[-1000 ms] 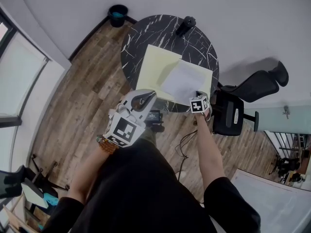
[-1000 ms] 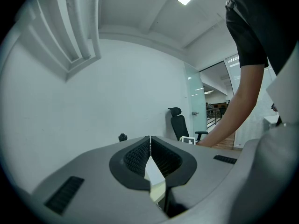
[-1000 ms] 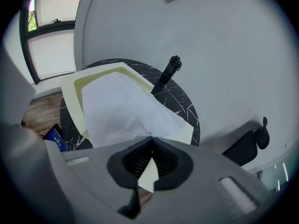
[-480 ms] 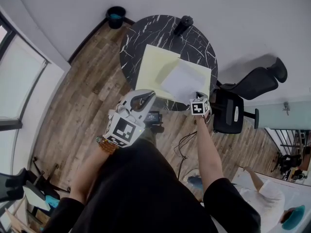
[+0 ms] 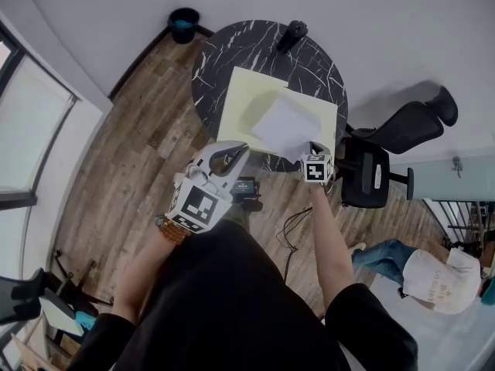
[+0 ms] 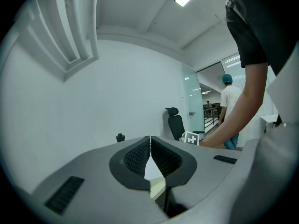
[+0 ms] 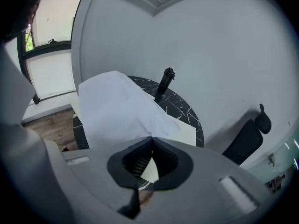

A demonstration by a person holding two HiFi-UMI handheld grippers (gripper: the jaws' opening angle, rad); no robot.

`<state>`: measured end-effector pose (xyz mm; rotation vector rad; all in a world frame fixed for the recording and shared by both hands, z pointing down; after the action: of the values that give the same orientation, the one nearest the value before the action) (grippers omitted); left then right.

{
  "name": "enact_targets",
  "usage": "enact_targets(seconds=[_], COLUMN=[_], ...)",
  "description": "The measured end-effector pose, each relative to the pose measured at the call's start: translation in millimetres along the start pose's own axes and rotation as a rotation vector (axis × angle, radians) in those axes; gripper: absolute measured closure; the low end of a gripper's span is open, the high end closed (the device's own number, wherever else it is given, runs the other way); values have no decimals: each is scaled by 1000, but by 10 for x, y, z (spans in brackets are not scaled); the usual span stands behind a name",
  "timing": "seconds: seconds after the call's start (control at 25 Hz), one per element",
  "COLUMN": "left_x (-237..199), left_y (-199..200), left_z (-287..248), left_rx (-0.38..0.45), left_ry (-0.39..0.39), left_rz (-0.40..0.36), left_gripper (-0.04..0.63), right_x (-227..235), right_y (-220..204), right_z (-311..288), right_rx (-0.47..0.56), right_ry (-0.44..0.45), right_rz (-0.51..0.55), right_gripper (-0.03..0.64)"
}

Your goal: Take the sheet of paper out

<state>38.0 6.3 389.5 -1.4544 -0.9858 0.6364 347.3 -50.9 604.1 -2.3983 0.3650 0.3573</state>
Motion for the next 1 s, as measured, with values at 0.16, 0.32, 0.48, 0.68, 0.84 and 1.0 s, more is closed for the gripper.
enact_targets(seconds=[0.16,0.32,0.48,0.68,0.84,1.0], left_x=[25,-22,-82,-121,-110,-105], left_y=[16,99,84,67,77,68], left_z=[24,37,77,104,104,119], left_rx=[1,17,16,16,16,17], left_ry=[-2,1,21,35,36,41], left_rz=[-8,-30,-22,-15,-17,-17], left_gripper=[580,580,578,580,580,580], right_x=[-111,-162,-208,-341,-422,-484], right_y=[99,182,308,482,622,745], right_z=[58,78,109,196,276,361], right_rx=[26,51,94,135,174,205], right_ry=[21,27,28,48,66,82], right_rz=[-13,-7,2,-6,-11,-34], right_gripper=[618,619,619,618,618,618])
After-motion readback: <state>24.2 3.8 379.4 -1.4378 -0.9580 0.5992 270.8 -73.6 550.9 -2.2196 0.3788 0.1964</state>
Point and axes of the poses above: the fingertips, and each gripper's own axes: z backward along the fingers, x to its right, y out of its top, the point moved 2 cm from there along z, backward along the fingers, and after that the axes turned 4 degrees about -z, right-handed, at the moved point
